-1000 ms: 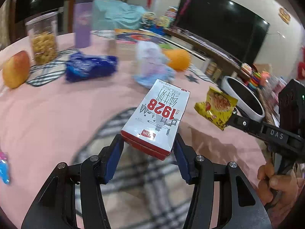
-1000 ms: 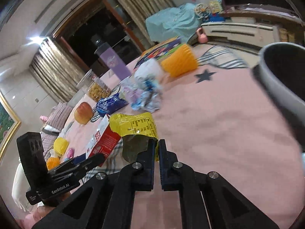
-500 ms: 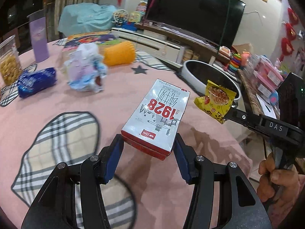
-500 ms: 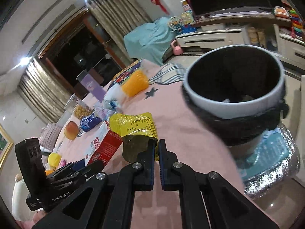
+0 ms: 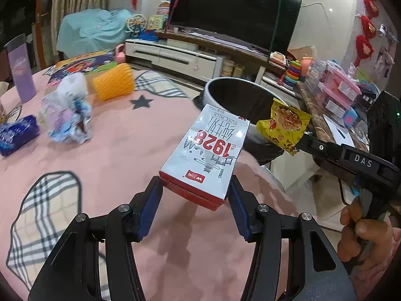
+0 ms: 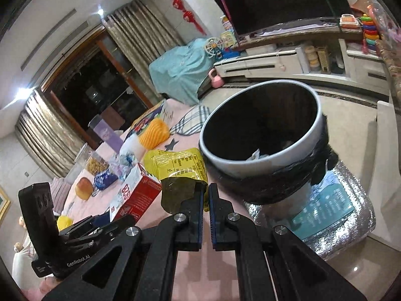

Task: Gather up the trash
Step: 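Carry the red box and yellow bag over the black bin with both tools, then open both tools over the bin to drop the box and bag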

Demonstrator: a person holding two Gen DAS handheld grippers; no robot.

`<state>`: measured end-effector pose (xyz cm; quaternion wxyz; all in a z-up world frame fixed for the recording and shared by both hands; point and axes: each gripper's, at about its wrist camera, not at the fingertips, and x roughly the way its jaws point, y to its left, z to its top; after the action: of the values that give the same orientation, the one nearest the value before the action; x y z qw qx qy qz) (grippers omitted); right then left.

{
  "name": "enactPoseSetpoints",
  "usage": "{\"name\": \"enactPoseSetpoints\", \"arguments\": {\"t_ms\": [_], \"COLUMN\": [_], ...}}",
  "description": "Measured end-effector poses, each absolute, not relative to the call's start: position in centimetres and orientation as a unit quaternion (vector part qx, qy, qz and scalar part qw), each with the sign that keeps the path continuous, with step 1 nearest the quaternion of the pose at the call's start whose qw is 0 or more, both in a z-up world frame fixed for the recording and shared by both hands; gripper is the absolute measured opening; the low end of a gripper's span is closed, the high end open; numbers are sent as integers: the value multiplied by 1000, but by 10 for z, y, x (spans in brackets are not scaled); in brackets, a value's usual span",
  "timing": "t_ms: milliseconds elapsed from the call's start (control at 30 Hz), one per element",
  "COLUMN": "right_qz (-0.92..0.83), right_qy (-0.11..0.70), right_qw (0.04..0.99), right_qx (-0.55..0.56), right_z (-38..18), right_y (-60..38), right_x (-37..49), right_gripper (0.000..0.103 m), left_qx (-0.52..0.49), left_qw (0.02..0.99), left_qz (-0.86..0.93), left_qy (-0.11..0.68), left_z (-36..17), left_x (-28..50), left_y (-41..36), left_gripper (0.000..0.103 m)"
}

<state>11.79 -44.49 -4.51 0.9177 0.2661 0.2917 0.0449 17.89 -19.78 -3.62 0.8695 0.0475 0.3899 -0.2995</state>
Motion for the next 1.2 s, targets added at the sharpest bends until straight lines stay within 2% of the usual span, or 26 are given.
{"name": "enactPoseSetpoints", "arguments": {"t_ms": [467, 1200], "right_qz": [14, -21], "right_qy": [274, 303], "right_qw": [927, 918], "right_qx": [257, 254], "right_z": [-30, -38], "right_y": [-486, -523], "right_x": [130, 167], "right_gripper": [4, 4], "left_qx": [70, 133], "left_qw": [868, 856], "left_qz": [-310, -316], "left_qy": [382, 388], "left_z": [-20, -19], "left_x": [210, 251], "left_y": [-248, -317], "left_gripper": [53, 53]}}
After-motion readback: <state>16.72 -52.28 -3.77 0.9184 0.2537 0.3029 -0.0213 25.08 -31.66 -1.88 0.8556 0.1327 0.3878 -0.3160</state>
